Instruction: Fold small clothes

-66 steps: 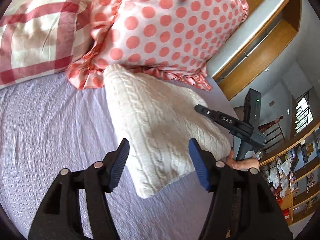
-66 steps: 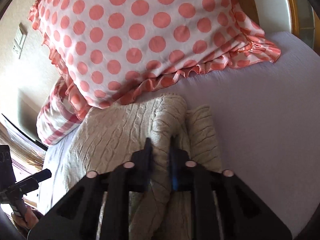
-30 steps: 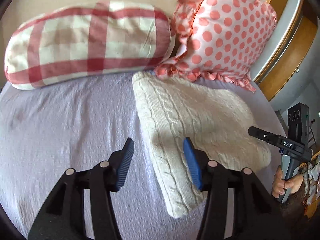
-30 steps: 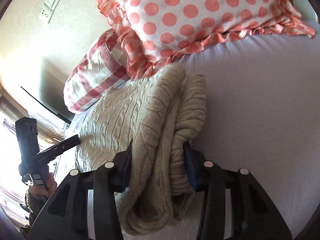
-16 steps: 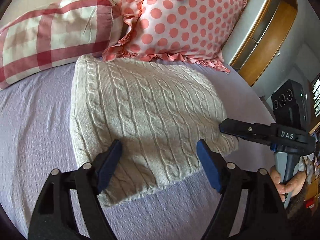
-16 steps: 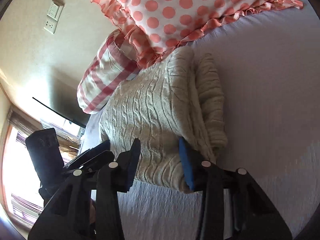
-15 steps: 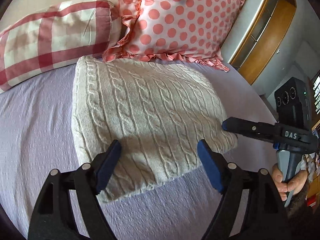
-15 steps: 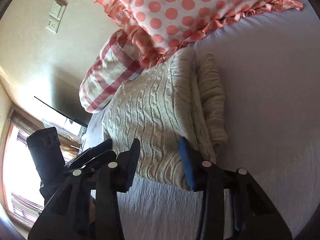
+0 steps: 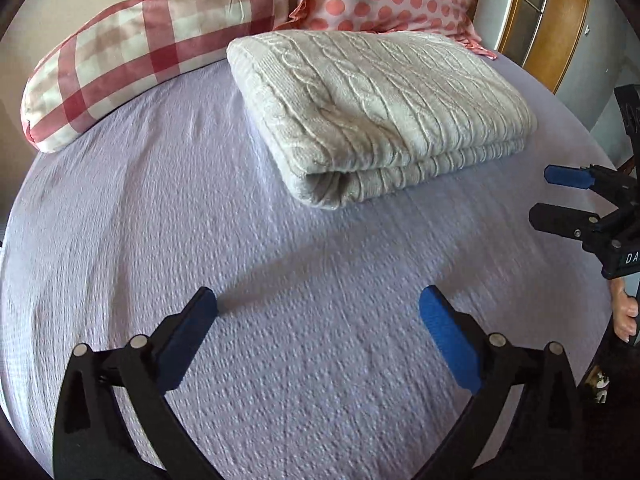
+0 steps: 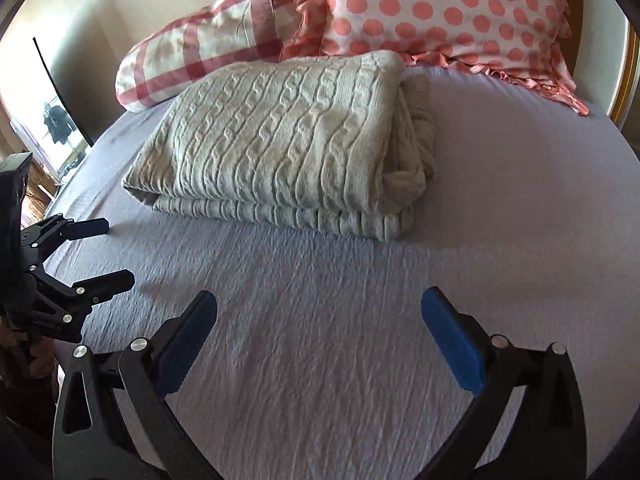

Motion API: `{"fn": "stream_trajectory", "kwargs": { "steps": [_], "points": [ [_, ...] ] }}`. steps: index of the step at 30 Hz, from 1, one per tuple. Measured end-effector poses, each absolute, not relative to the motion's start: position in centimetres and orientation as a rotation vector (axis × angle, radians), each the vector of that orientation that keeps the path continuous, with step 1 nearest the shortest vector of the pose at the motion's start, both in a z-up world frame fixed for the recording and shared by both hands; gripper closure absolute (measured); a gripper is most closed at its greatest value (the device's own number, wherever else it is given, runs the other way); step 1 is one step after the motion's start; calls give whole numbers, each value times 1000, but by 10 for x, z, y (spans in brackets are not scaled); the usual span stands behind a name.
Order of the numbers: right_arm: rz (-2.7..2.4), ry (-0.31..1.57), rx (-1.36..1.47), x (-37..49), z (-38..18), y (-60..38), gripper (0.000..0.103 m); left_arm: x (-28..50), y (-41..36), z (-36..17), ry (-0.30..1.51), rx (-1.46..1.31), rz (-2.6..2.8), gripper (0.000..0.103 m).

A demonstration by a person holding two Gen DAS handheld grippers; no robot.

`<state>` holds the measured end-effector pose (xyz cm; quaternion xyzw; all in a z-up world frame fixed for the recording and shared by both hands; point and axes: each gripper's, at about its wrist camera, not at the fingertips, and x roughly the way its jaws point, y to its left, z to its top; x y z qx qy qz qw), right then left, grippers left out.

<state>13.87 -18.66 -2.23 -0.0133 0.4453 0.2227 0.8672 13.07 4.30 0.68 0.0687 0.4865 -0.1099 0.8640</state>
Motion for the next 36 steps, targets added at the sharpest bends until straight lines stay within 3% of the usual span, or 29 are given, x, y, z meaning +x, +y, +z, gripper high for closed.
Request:
{"fn": "stream_trajectory", "kwargs": {
  "steps": [4,36],
  "points": [
    [388,918,-140,132,-29,-173,1,131,45,8,1003,128,-216,2],
    [384,911,-127,129,-31,-175,1,130,45,6,998,124,-207,2]
  ]
}}
